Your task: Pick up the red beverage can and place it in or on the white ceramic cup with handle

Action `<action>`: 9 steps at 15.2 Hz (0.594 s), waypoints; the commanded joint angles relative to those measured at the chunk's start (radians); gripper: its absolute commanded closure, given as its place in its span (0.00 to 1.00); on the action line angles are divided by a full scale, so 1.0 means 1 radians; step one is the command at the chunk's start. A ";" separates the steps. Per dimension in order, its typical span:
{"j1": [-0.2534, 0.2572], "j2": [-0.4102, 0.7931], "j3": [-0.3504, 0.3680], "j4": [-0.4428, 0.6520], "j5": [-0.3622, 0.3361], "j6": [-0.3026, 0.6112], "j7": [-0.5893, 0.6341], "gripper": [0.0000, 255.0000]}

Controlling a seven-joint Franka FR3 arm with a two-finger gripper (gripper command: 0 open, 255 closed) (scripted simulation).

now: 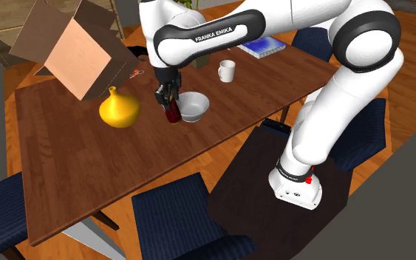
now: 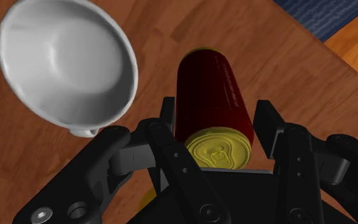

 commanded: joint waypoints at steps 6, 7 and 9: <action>-0.010 -0.017 -0.016 0.063 -0.002 -0.080 -0.024 1.00; -0.020 -0.019 -0.030 0.068 -0.005 -0.088 -0.048 1.00; -0.040 -0.020 -0.059 0.083 -0.011 -0.103 -0.095 1.00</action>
